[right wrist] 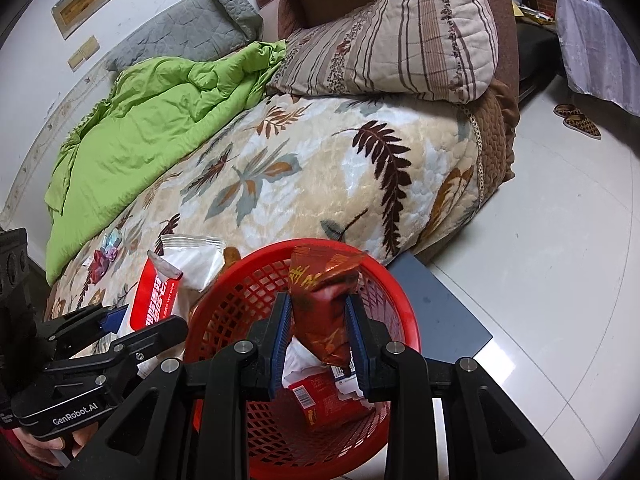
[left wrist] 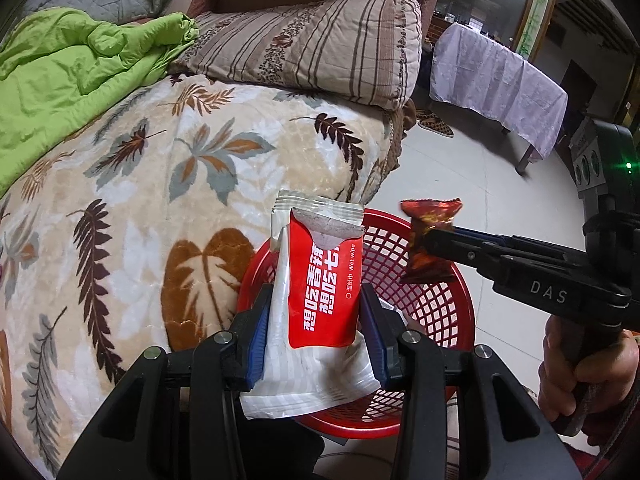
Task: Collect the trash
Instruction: 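Carry the packet and wrapper over the red basket and release both, then move both open grippers back to the remaining trash on the bed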
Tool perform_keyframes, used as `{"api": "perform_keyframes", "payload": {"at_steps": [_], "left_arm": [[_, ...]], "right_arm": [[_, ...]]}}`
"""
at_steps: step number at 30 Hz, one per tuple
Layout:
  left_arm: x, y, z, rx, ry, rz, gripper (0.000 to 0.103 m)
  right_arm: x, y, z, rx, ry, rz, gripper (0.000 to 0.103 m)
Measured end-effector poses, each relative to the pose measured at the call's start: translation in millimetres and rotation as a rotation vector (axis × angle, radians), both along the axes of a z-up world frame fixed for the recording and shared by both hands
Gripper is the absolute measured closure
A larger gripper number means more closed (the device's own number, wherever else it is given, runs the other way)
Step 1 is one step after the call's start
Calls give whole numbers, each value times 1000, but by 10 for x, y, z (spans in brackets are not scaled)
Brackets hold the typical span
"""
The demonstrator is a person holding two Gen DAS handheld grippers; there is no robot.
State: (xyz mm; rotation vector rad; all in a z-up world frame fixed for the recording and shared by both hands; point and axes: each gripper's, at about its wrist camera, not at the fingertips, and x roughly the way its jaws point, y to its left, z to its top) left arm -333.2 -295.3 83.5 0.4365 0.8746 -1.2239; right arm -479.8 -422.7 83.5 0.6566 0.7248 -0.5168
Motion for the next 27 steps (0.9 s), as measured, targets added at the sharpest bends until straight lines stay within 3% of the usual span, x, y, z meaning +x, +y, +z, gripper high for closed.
{"api": "perform_keyframes", "payload": {"at_steps": [5, 18, 23, 27], "left_arm": [[14, 19, 8, -12, 10, 8, 47], [194, 160, 50, -29, 33, 77, 42], [277, 268, 101, -40, 8, 113, 42], [369, 418, 172, -55, -26, 151, 41]], "right_arm": [[23, 10, 37, -11, 1, 5, 67], [124, 36, 97, -20, 7, 4, 51], [255, 100, 157, -39, 6, 26, 49], [398, 191, 203, -61, 11, 51, 40]]}}
